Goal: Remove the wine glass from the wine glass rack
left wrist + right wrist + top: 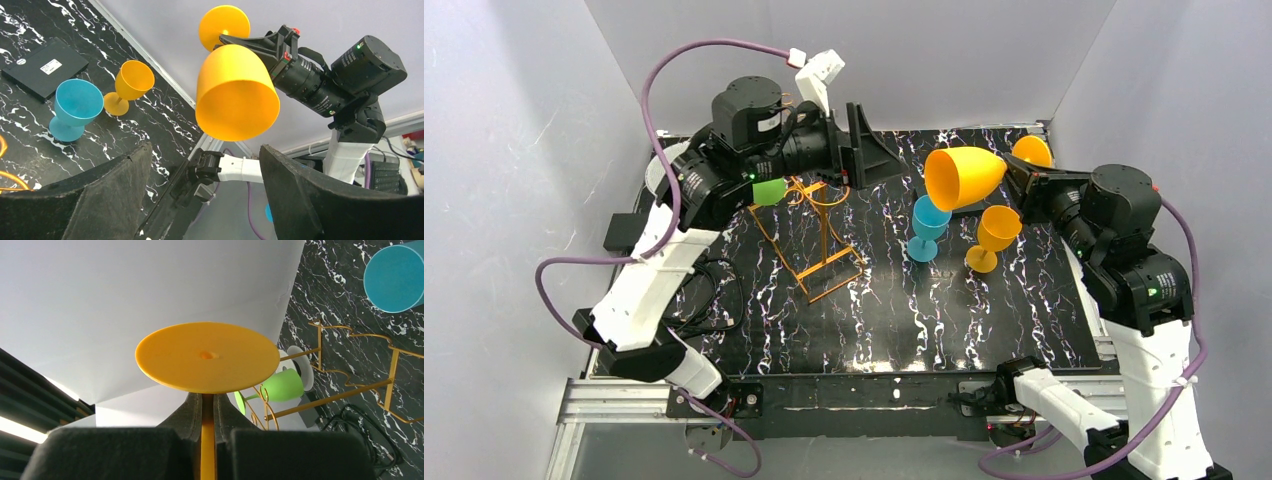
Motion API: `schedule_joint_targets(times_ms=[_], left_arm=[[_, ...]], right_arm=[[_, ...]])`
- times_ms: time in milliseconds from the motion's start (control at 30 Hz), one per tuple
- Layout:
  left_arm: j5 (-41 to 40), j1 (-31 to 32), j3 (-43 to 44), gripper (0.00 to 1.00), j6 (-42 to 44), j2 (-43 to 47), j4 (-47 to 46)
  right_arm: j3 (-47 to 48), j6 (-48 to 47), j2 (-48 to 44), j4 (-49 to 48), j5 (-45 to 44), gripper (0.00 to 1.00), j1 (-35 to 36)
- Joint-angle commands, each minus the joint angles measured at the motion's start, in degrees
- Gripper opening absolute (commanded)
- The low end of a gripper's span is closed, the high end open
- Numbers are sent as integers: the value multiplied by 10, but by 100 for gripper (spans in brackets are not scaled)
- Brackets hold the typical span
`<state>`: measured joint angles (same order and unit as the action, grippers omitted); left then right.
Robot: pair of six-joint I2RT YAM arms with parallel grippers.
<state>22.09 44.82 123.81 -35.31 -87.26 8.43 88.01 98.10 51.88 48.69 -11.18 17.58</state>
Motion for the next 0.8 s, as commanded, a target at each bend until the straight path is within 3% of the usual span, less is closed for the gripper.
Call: schedule_joint_targets(times_ms=[0, 333, 767], left_arm=[[-8, 26, -26, 77, 34, 6, -56], [-48, 73, -39, 74, 69, -22, -81], [-111, 87, -35, 60, 102, -47, -88]], right_arm=[[-15, 53, -12, -20, -29, 1, -3], [-17, 69, -5, -33, 3, 1, -5], [-54, 89, -18, -67, 56, 1, -8]])
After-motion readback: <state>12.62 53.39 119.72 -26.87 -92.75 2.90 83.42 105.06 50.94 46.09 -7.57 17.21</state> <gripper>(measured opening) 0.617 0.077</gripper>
